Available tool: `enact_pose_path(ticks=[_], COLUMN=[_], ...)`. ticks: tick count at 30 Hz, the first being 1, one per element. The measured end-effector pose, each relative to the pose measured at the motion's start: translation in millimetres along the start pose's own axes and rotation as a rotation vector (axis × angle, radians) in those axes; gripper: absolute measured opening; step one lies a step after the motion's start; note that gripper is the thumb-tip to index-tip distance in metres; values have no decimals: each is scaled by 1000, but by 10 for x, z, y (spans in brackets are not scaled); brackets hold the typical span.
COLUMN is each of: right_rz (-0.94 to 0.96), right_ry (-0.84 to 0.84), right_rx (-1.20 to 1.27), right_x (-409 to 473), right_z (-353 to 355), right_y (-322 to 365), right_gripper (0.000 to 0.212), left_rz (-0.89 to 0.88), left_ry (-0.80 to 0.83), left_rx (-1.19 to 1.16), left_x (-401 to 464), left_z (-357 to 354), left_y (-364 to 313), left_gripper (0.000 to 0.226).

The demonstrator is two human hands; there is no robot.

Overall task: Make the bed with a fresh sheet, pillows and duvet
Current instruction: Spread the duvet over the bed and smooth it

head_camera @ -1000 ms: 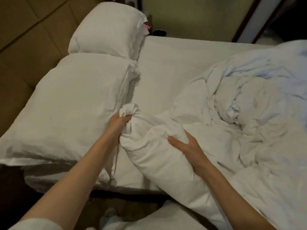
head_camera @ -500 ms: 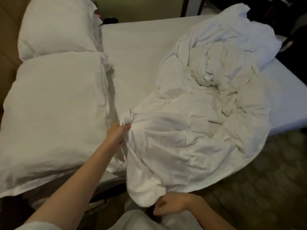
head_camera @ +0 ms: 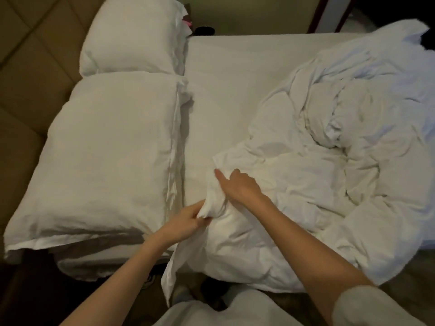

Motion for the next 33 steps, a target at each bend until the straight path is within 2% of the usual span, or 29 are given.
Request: enact_pose_path(ticks=[3,4,6,7,9,11,12,14,18,21,23,24,27,29,30,32,33], right_rz=[-78,-83,-51,-48,-128,-253,-279,-258,-179,-55,102,184,339,348,326,236,197], right_ry=[207,256,279,283,339,408,426,455,573,712,787,819,842,814,794,723,684], right_rx=[-21,-108,-234,-187,119,619,827,1100,1357,1377,1352,1337,1253,1163,1097,948,863], right_x=[247,319,388,442,533,559,540,451,69,-313,-571,-688,-849,-817,-724,-501,-411], right_z=[-174,-230,-336,-366,-359,-236,-135,54,264,225,161,121,-110,-363,-559,-1001,-1221], right_y=[120,99,-35,-104,-191,-176,-141,-43,323,943,1493,1780,2570,2991,3158,3316,3302], right_gripper=[104,103,74,58,40,14,10,25,34,36,49,49,28,10,10,16,30], left_rz=[-17,-17,2,18,32,23,20,14,-67,-74,-92,-99,-69,1,41,162,236], left_ry=[91,90,96,90,65,-18,-70,-157,-242,-352,-463,-519,-694,-782,-806,-844,-847], left_rx=[71,90,132,129,90,78,78,76,-59,-199,-235,-238,-224,-178,-157,-124,-139], left_x=[20,47,17,11,-1,-5,-10,-32,-316,-798,-1171,-1355,-1811,-1961,-1972,-1905,-1849], left_z=[-143,-169,-187,-169,-121,-22,44,202,591,1168,1621,1842,2435,2759,2886,3045,3079], left_y=[-55,-62,-47,-33,-15,-47,-96,-219,-515,-663,-688,-690,-573,-323,-127,349,629], left_gripper=[43,42,40,40,35,26,27,32,29,16,22,25,25,25,26,28,29])
Point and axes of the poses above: each hand's wrist, its own x-axis towards the middle knuckle, its own z-axis out of the back of the hand, y = z × x, the point moved 2 cm from there along x, towards the middle knuckle, and after that the axes turned 14 degrees about -z, right-handed, at the moved point
